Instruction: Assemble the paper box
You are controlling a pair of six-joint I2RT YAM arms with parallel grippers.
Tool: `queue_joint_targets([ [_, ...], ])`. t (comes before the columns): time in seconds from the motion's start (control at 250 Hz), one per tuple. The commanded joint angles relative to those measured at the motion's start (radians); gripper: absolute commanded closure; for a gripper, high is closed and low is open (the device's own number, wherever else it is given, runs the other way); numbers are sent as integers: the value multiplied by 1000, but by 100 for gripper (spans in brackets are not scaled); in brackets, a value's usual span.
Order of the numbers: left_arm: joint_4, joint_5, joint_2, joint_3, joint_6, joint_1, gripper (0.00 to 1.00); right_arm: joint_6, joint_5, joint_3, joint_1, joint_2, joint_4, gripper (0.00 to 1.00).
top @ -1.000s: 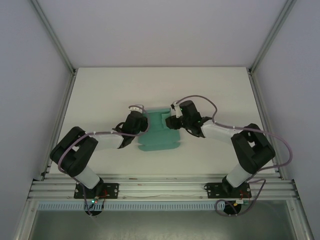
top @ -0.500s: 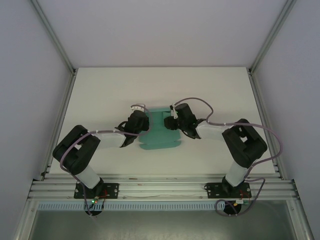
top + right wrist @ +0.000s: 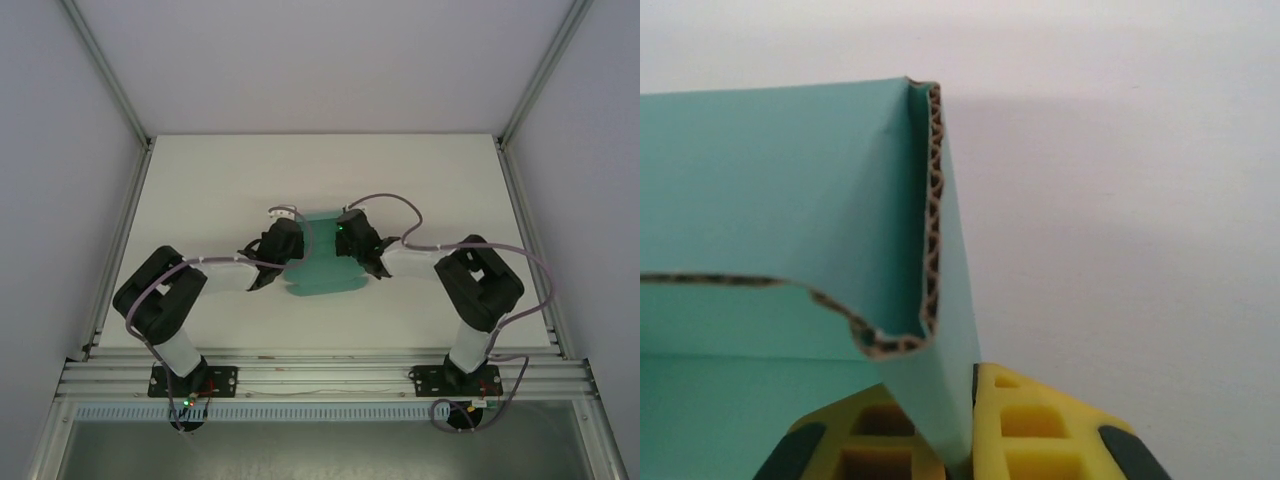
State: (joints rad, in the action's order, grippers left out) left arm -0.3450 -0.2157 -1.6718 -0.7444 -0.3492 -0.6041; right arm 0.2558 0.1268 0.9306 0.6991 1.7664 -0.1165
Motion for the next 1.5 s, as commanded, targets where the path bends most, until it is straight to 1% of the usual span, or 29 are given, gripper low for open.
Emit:
queue_joint_targets([
  [0.0, 89, 8, -19, -26, -40, -16, 100, 160, 284, 101, 19, 55, 230, 97],
  [0.064, 102, 5, -20, -32, -53, -15, 100, 245, 389, 158, 29, 97, 368, 98],
  [0.076, 102, 4, -19, -33, -51, -15, 100, 258, 401, 169, 29, 105, 392, 100],
  [0.148, 110, 2, -18, -36, -63, -16, 100, 352, 477, 238, 30, 160, 542, 100],
  [0.204, 109, 7, -17, -36, -67, -16, 100, 382, 513, 278, 33, 199, 607, 100],
  [0.272, 108, 15, -18, -38, -68, -16, 100, 385, 532, 302, 37, 225, 629, 100],
  [0.364, 110, 19, -20, -39, -71, -16, 100, 366, 551, 306, 45, 227, 607, 100],
  [0.444, 110, 24, -21, -41, -73, -17, 100, 322, 545, 282, 47, 208, 533, 100],
  [0.48, 110, 26, -23, -44, -72, -17, 100, 285, 530, 258, 46, 192, 475, 96],
  [0.54, 118, 27, -27, -49, -74, -16, 100, 237, 498, 211, 48, 162, 370, 83],
  [0.656, 113, 33, -32, -51, -77, -17, 100, 163, 443, 113, 46, 104, 158, 81],
  [0.716, 111, 36, -35, -54, -79, -17, 100, 131, 387, 66, 47, 76, 51, 69],
  [0.755, 115, 37, -37, -56, -81, -17, 100, 110, 342, 38, 47, 58, -5, 65],
  [0.787, 118, 34, -37, -56, -79, -17, 100, 76, 292, 19, 46, 44, -46, 59],
  [0.883, 118, 21, -34, -50, -84, -17, 100, 25, 185, -15, 47, -1, -103, 48],
  [1.007, 117, 18, -33, -49, -91, -17, 100, -31, 88, -55, 47, -57, -137, 28],
  [1.071, 119, 20, -31, -50, -91, -17, 100, -41, 38, -78, 47, -91, -146, 24],
  [1.167, 122, 18, -28, -54, -89, -17, 100, -57, -35, -116, 47, -150, -159, 13],
  [1.191, 121, 18, -28, -55, -87, -17, 100, -60, -47, -126, 47, -165, -160, 8],
  [1.207, 121, 19, -28, -55, -86, -17, 100, -59, -47, -133, 46, -177, -161, 2],
  [1.219, 120, 19, -29, -55, -84, -17, 100, -58, -47, -137, 46, -186, -162, 0],
  [1.291, 127, 23, -26, -61, -70, -17, 100, -38, -11, -171, 47, -246, -165, 0],
  [1.391, 142, 21, -19, -74, -42, -17, 100, 6, 110, -219, 48, -351, -157, 0],
  [1.451, 159, 30, -13, -89, -18, -16, 100, 39, 178, -223, 46, -420, -90, 0],
  [1.499, 176, 57, -12, -107, 16, -14, 100, 86, 244, -214, 45, -473, -10, 0],
])
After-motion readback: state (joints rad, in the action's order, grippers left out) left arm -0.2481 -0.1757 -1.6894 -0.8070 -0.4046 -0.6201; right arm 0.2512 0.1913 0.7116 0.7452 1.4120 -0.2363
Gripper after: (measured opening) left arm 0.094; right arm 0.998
